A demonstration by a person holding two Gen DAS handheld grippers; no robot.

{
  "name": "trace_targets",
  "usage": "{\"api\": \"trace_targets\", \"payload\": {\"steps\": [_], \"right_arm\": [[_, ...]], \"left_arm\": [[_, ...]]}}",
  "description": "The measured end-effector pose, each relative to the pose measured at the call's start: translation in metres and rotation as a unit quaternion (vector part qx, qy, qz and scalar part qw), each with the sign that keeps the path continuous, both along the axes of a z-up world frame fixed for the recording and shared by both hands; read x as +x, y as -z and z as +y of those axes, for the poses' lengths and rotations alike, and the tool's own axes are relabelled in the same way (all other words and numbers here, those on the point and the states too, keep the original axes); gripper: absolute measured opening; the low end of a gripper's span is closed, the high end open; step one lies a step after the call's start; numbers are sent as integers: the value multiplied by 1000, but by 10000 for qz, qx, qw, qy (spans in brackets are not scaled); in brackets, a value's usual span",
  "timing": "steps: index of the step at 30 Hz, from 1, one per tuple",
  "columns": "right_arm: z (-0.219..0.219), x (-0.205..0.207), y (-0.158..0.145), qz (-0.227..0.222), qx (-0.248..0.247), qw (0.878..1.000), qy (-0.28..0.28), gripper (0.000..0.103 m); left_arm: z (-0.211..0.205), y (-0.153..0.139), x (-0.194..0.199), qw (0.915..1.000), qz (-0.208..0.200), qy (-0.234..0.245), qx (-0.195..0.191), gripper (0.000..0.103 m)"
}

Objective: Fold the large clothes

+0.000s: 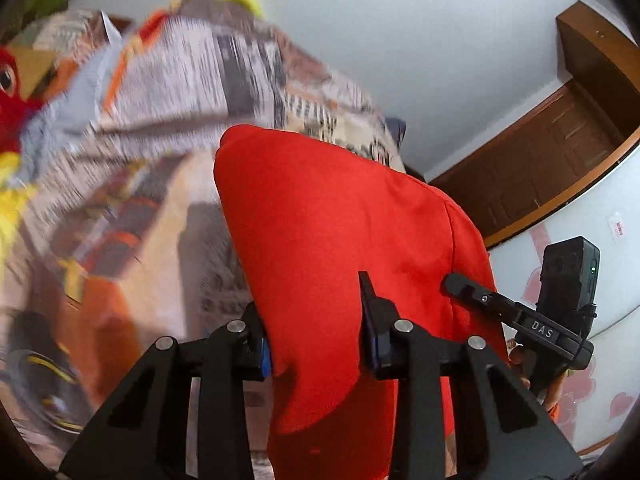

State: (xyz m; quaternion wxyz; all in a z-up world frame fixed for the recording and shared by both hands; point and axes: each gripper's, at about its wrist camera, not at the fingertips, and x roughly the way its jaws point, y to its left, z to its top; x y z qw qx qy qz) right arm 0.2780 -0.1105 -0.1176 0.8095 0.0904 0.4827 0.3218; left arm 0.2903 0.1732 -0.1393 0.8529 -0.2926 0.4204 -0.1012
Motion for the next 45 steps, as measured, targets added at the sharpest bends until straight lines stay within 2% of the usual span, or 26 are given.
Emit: {"api": "trace_targets", "payload": {"steps": [6, 12, 15, 19, 25, 28, 30, 32, 35, 37, 39, 40, 41, 42, 45], "right_arm": [[62, 3, -25, -350, 95, 9984, -436, 21], [123, 19, -21, -484, 147, 9962, -706, 21], [148, 27, -5, -457, 134, 9959, -768, 21], [173, 45, 30, -214, 109, 9971, -724, 21], [204, 77, 88, 64, -224, 9974, -682, 21], [209, 87, 115, 311, -428, 9963, -683, 21], [209, 86, 127, 404, -523, 9950, -752, 21], [203, 81, 132, 322, -599, 9938, -879, 25], [192, 76, 131, 453, -621, 9925, -955, 28], [186, 75, 129, 505, -722, 9917, -940, 35], [179, 71, 127, 409, -1083, 9888, -941, 52], [176, 66, 126, 335, -1252, 9869, -959, 56], [173, 63, 125, 241, -1388, 9850, -996, 58], [170, 55, 123, 98, -1539, 9822, -1072, 58], [155, 29, 116, -280, -1822, 9754, -1212, 58]], "left_arm": [[60, -33, -18, 9981, -379, -416, 253, 34], [116, -29, -10, 9959, -373, -738, 359, 34], [137, -13, 3, 9954, -238, -839, 393, 34], [157, 18, 25, 9951, 26, -841, 528, 34], [179, 80, 64, 9928, 486, -875, 654, 34], [183, 110, 72, 9916, 730, -843, 660, 34], [179, 127, 72, 9890, 961, -744, 844, 37], [173, 138, 67, 9836, 1182, -657, 1197, 47], [173, 137, 55, 9840, 1220, -658, 1122, 54], [169, 132, 44, 9821, 1268, -643, 1238, 57], [162, 128, 35, 9780, 1338, -588, 1490, 60], [156, 125, 29, 9759, 1345, -543, 1630, 64], [151, 123, 23, 9742, 1350, -521, 1732, 72], [147, 124, 18, 9726, 1376, -513, 1803, 74], [134, 125, 0, 9664, 1485, -558, 2020, 74]]}}
